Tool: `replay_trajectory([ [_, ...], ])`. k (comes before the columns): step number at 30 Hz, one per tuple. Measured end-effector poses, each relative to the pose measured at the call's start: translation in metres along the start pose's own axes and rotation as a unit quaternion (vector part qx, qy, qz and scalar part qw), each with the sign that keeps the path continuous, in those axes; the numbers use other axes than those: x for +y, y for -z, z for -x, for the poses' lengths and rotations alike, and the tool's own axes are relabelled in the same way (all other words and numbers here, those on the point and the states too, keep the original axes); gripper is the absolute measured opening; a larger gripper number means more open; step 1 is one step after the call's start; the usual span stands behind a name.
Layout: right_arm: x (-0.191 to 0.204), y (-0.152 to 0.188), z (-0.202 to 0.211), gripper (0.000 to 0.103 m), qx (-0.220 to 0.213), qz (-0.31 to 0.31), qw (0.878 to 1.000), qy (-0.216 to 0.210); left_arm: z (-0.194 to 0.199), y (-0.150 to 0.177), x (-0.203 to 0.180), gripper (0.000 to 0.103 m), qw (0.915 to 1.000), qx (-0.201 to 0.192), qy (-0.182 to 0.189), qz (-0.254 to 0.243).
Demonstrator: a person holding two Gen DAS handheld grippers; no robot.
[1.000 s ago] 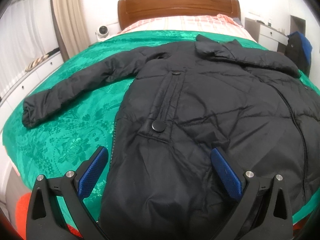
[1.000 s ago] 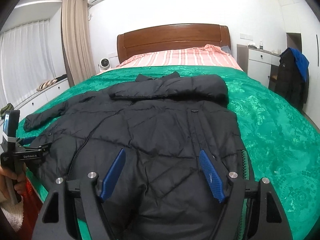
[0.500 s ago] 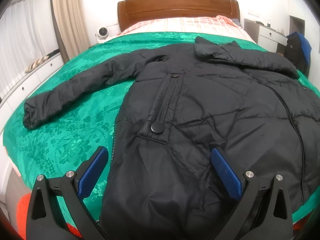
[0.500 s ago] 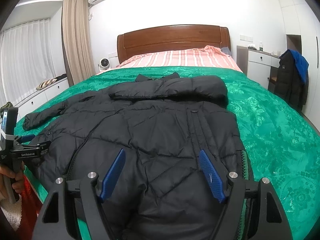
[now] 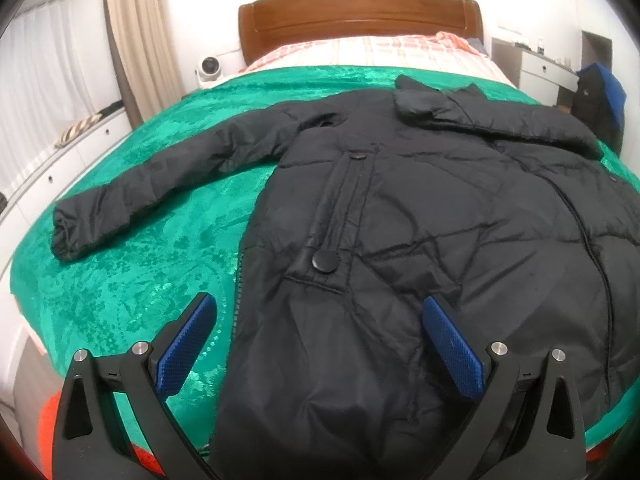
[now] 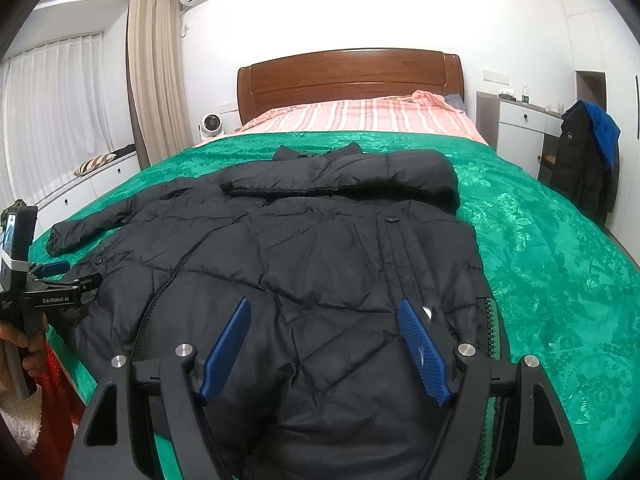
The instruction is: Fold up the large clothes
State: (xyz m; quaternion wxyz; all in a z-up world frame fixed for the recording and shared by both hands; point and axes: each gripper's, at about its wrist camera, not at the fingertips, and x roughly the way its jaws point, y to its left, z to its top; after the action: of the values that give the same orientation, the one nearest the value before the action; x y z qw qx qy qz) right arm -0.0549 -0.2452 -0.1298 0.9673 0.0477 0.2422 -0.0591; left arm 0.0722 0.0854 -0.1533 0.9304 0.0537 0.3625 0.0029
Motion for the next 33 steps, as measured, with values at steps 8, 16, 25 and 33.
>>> replay_trajectory([
  [8, -0.001, 0.003, 0.004, 0.076, 0.0, 0.0, 1.0, 0.006, 0.005, 0.003, -0.001, 0.103, 0.9999, -0.004, 0.006, -0.009],
  [16, 0.002, 0.004, 0.002, 0.076, 0.003, 0.006, 1.0, 0.009, 0.006, 0.002, -0.002, 0.103, 0.9999, -0.004, 0.009, -0.008],
  [25, -0.001, 0.005, -0.001, 0.076, 0.009, 0.006, 1.0, 0.015, 0.008, -0.005, 0.006, 0.103, 0.9998, -0.005, 0.017, 0.003],
  [33, 0.001, 0.004, 0.0, 0.076, 0.005, 0.011, 1.0, 0.013, 0.0, -0.045, 0.101, 0.103, 0.988, -0.001, 0.042, 0.148],
])
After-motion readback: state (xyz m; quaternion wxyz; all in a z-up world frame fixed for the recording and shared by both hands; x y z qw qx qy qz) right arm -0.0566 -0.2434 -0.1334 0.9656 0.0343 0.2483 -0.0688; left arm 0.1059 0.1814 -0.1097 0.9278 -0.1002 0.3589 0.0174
